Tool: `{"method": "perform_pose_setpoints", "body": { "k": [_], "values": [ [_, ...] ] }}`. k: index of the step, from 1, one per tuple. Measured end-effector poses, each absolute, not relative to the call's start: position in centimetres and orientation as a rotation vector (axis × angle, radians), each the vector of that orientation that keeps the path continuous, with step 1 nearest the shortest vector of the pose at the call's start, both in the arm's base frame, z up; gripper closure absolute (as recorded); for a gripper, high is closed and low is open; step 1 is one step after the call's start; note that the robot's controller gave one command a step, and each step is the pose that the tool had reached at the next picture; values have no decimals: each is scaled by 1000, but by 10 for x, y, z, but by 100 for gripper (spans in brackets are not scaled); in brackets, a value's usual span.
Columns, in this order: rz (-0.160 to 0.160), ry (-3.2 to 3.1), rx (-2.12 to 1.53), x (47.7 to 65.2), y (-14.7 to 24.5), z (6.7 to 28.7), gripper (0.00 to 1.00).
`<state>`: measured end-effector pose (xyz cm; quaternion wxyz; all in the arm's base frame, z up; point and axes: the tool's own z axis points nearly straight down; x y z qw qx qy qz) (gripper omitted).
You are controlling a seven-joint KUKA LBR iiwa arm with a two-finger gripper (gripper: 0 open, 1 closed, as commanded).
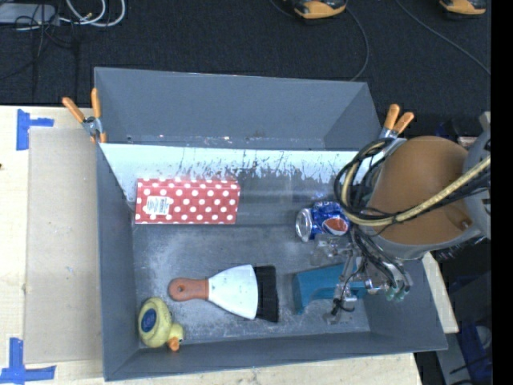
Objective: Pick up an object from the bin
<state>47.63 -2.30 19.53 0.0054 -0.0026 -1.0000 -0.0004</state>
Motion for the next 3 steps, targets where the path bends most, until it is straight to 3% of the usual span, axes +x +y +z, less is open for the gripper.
{"method": "perform_pose_setpoints", "body": {
  "k": [1, 2, 3],
  "values": [
    [0, -3139, -6, 478, -23, 199, 0],
    [-2, -3134, -99, 490, -92, 172, 0],
    [2, -3132, -119, 493, -138, 163, 0]
  ]
}}
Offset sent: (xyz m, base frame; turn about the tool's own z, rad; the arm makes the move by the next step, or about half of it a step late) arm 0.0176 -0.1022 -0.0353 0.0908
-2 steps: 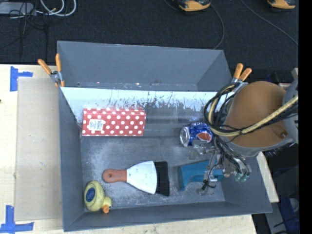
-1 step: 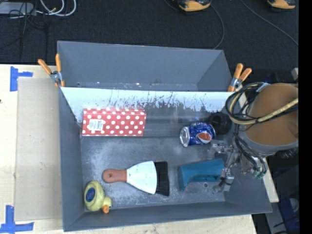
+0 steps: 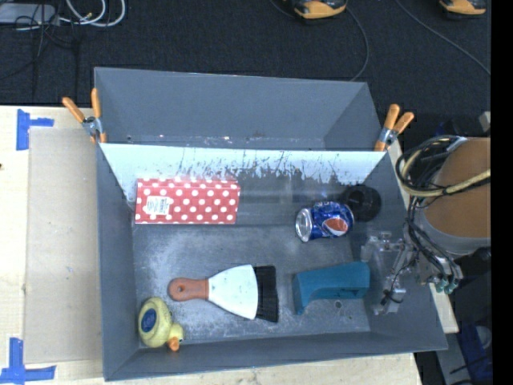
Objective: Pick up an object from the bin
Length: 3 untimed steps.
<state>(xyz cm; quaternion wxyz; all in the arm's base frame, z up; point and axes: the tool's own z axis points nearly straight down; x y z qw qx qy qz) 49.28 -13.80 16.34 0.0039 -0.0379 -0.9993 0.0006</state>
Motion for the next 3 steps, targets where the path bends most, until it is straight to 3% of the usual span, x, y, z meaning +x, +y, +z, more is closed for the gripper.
{"method": "perform_pose_setpoints", "body": {
  "k": [1, 2, 3],
  "values": [
    [-6, -3124, -203, 516, -89, 116, 0],
    [0, -3119, -297, 516, -101, 73, 0],
    [-8, -3124, -89, 522, -107, 67, 100]
  ]
}}
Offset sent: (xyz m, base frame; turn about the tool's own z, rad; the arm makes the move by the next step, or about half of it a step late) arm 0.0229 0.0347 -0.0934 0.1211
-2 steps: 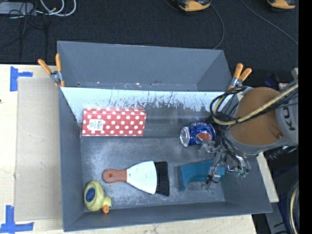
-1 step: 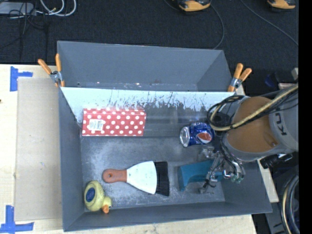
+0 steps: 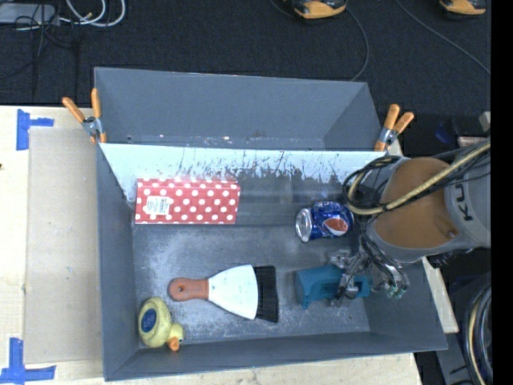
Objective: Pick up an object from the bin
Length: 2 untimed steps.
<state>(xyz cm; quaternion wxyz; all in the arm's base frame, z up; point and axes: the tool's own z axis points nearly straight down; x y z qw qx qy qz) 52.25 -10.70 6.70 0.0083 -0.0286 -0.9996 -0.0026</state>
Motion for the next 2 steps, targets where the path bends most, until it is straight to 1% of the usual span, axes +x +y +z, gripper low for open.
{"method": "perform_pose_setpoints", "body": {
  "k": [2],
  "values": [
    [-9, -3121, -90, 522, -107, 70, 100]
  ]
}}
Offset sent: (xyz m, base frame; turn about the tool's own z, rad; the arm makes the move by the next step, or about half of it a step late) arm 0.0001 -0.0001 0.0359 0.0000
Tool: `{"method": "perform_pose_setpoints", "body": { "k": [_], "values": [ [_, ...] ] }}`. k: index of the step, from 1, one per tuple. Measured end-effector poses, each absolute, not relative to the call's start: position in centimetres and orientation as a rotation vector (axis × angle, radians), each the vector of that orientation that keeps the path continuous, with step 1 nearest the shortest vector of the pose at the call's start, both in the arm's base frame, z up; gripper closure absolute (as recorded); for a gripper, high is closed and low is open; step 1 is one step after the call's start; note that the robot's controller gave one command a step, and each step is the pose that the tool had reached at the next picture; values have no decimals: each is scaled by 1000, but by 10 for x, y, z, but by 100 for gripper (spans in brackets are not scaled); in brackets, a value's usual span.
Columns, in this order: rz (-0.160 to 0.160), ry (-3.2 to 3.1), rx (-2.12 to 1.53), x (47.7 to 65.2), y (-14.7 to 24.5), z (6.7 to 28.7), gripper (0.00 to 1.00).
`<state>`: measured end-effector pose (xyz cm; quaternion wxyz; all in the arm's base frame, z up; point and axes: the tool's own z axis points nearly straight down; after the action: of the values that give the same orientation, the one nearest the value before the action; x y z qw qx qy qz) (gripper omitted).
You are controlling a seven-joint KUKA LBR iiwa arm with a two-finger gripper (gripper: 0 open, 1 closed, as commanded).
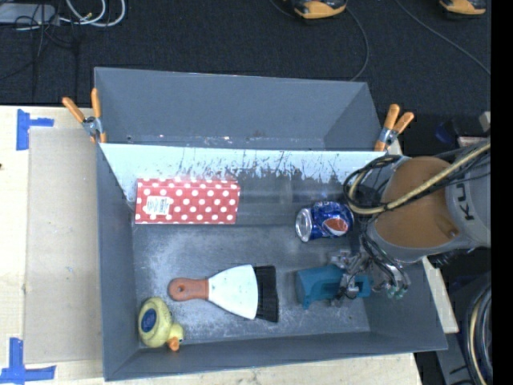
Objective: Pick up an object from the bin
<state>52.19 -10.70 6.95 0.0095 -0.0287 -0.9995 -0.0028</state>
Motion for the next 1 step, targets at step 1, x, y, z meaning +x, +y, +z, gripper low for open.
{"method": "perform_pose_setpoints", "body": {
  "k": [1],
  "values": [
    [-9, -3120, -89, 521, -107, 83, 100]
  ]
}}
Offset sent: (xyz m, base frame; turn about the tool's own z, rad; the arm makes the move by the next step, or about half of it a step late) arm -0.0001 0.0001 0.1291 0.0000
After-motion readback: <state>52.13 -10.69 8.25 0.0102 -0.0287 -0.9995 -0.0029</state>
